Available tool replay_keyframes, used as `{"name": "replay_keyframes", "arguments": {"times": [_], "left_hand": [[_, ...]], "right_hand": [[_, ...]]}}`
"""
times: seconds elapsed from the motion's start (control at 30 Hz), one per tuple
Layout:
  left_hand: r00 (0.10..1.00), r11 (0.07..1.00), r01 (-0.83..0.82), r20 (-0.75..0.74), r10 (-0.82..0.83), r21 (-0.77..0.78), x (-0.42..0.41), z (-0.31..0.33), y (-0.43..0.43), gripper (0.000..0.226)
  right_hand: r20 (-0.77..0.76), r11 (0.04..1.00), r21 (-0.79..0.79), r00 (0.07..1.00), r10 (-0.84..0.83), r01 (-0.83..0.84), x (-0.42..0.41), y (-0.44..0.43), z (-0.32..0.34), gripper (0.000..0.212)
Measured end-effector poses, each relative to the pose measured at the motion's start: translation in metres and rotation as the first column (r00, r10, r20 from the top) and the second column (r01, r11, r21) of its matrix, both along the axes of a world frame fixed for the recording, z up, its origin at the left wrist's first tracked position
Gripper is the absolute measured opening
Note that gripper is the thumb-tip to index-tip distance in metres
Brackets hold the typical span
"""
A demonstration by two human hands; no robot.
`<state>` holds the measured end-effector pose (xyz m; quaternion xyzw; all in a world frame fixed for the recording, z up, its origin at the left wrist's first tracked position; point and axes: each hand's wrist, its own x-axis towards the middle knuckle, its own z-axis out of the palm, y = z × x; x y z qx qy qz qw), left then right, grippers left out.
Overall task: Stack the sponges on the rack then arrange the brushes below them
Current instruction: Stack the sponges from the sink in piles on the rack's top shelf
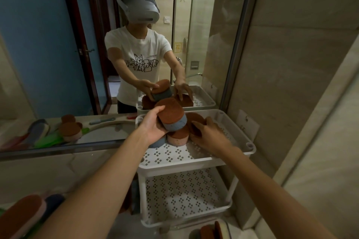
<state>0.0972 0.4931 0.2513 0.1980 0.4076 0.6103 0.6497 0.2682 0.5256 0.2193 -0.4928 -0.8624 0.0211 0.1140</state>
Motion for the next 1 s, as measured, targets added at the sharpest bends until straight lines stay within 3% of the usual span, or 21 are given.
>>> {"name": "replay_keyframes", "arguments": {"times": [0.27, 0.37, 0.43, 0.5, 0.63, 0.77, 0.87, 0.9, 0.93, 1.0], "left_hand": [[0.999, 0.999, -0.037, 0.001, 0.037, -0.004, 0.000, -0.001, 0.000, 0.041], [0.996, 0.996, -0.083, -0.015, 0.083, 0.015, 0.008, 0.007, -0.001, 0.041], [0.989, 0.990, -0.139, -0.050, 0.141, 0.036, 0.013, 0.015, 0.003, 0.041], [0.975, 0.980, -0.191, -0.107, 0.196, 0.058, 0.021, 0.022, 0.009, 0.039], [0.954, 0.989, -0.126, -0.265, 0.141, 0.072, 0.046, 0.031, 0.016, 0.032], [0.959, 0.996, 0.020, -0.284, 0.007, 0.091, 0.062, 0.030, 0.016, 0.041], [0.953, 0.984, 0.000, -0.297, 0.053, 0.177, 0.064, 0.025, 0.018, 0.035], [0.910, 0.982, -0.008, -0.406, 0.087, 0.191, 0.065, 0.023, 0.019, 0.033], [0.805, 0.981, 0.018, -0.585, 0.101, 0.194, 0.065, 0.021, 0.020, 0.030], [0.435, 0.975, 0.169, -0.899, 0.056, 0.143, 0.066, 0.009, 0.022, 0.031]], "right_hand": [[0.228, 0.998, 0.050, 0.973, -0.041, 0.030, -0.002, -0.006, 0.007, 0.058], [-0.031, 0.998, -0.026, 0.998, -0.054, 0.053, 0.004, -0.009, 0.014, 0.056], [-0.335, 0.999, -0.023, 0.941, -0.050, 0.045, 0.007, -0.013, 0.022, 0.058], [-0.515, 1.000, -0.014, 0.857, 0.004, -0.014, 0.008, -0.018, 0.029, 0.063], [-0.599, 0.997, 0.021, 0.798, 0.067, -0.068, 0.007, -0.020, 0.030, 0.055], [-0.654, 0.997, 0.026, 0.756, -0.034, 0.068, 0.016, -0.016, 0.027, 0.046], [-0.703, 0.987, -0.060, 0.696, -0.147, 0.148, 0.024, -0.010, 0.024, 0.052], [-0.698, 0.980, -0.090, 0.691, -0.187, 0.175, 0.027, -0.008, 0.024, 0.055], [-0.670, 0.973, -0.089, 0.711, -0.215, 0.211, 0.029, -0.007, 0.023, 0.057], [-0.527, 0.958, -0.004, 0.814, -0.246, 0.287, 0.032, -0.006, 0.020, 0.060]]}}
